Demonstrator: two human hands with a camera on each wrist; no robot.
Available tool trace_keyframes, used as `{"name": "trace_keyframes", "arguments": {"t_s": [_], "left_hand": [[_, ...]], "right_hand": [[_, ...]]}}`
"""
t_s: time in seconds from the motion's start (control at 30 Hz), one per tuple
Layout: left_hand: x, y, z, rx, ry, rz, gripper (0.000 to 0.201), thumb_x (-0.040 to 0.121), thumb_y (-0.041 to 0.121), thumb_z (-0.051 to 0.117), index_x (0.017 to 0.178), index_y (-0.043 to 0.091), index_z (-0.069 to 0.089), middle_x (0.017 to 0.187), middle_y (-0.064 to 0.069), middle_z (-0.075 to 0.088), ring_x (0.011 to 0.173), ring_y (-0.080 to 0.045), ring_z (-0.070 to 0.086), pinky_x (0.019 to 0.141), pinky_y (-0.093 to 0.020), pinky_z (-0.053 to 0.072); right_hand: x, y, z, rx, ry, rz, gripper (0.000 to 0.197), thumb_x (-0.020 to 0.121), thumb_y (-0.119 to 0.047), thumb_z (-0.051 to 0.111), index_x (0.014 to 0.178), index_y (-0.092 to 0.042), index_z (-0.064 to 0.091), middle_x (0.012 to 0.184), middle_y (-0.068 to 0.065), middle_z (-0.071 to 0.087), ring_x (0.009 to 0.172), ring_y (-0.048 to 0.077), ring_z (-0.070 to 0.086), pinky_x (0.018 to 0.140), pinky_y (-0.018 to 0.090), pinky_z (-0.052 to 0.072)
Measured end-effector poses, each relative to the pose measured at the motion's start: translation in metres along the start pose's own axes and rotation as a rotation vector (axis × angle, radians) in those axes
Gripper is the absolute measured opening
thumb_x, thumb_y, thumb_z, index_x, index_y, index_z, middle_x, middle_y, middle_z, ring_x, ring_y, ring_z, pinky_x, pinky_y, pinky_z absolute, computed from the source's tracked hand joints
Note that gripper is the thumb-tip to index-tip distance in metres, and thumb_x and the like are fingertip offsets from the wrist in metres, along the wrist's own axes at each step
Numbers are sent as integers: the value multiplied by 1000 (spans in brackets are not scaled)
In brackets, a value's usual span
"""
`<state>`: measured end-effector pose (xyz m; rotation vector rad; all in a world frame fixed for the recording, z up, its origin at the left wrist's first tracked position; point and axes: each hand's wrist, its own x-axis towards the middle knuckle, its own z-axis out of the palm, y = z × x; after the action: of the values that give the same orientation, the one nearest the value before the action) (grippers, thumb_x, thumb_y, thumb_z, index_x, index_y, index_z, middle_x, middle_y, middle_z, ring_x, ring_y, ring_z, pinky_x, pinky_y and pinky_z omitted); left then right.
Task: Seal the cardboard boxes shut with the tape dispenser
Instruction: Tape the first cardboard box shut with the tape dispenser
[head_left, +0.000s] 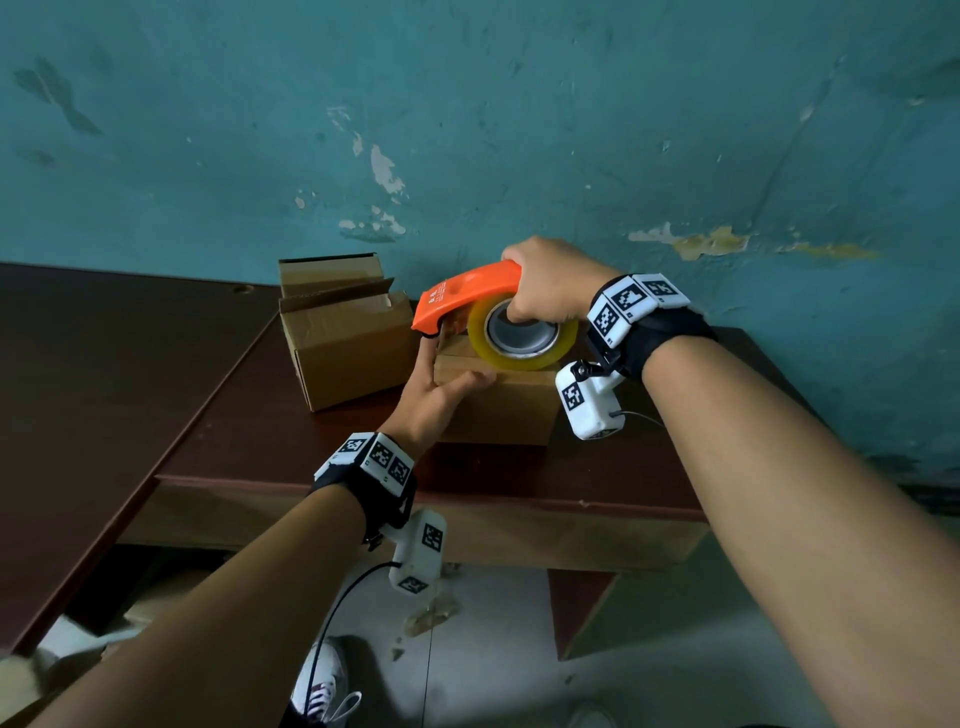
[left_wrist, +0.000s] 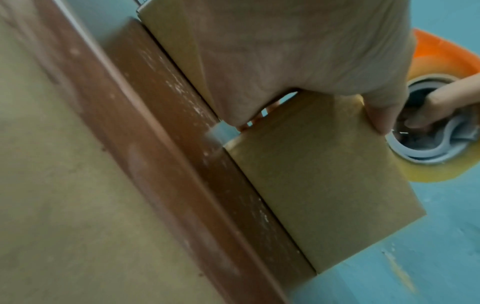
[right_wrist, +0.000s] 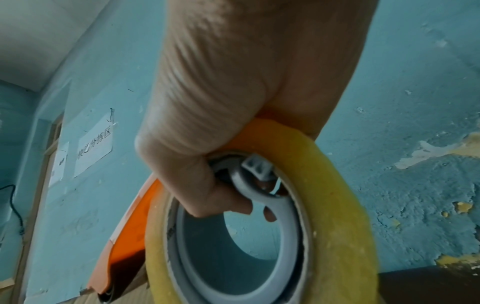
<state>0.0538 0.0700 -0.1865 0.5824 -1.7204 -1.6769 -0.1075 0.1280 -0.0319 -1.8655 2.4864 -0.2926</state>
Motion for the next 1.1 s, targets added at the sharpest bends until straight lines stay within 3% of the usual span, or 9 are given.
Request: {"name": "trace_keyframes", "arguments": {"t_s": [0.2,0.33,0.4,0.47,0.53,0.7,0.9,1.0,1.1], "left_hand": [[1,0,7,-27,83,60,77,81,29,70,153,39,44,147,7,59,132,-12,55,108,-31,45],[1,-3,5,5,49,65,74,85,31,69,153,43,43,149,6,58,135,-15,54,112,-37,44],[1,-4,4,10,42,68,70,88,27,69,152,42,43,146,7,58,129,-4,56,105,-25,46],[4,-4,2,20,31,79,64,97,14,67,150,38,41,140,10,57,112,16,58,89,-7,47],[5,-5,1,28,18,81,64,97,14,67,150,36,40,138,11,58,105,18,60,82,-2,47],[3,-3,1,3,20,45,74,83,30,68,152,36,41,140,6,62,119,-3,63,94,-20,48],[3,-6,0,23,42,27,66,82,38,71,141,53,47,145,2,59,132,-22,57,115,-51,45],[4,-5,-2,54,32,4,70,79,46,72,143,55,44,149,2,56,134,-23,55,117,-56,43],[6,-5,-3,76,19,-18,65,76,53,73,133,67,45,150,2,51,136,-24,51,117,-57,41]], "right_hand": [[0,0,-3,-9,-9,-9,24,79,-11,73,88,-11,51,76,6,52,63,22,47,56,31,34],[-4,1,-7,-32,-38,-35,24,80,-12,74,89,-11,51,76,6,54,63,21,48,54,31,35],[-6,0,-10,-47,-56,-47,24,81,-13,74,91,-11,52,77,5,54,62,21,48,54,31,35],[-7,0,-12,-44,-68,-49,23,82,-12,74,92,-10,53,77,6,54,61,20,48,54,31,35],[-7,0,-13,-45,-72,-49,23,82,-11,74,91,-10,53,76,6,54,60,20,47,53,30,35],[-8,3,-17,-47,-96,-48,23,80,-12,75,88,-11,53,74,6,53,59,21,46,54,30,35],[-9,10,-19,-14,-102,-44,23,80,-14,76,91,-9,56,75,7,54,59,22,47,54,31,36],[-9,10,-19,-22,-100,-55,23,80,-14,75,91,-9,55,76,7,54,60,22,47,54,31,36],[-10,12,-20,-25,-106,-58,23,81,-14,76,92,-10,56,77,6,56,61,22,49,55,31,37]]}}
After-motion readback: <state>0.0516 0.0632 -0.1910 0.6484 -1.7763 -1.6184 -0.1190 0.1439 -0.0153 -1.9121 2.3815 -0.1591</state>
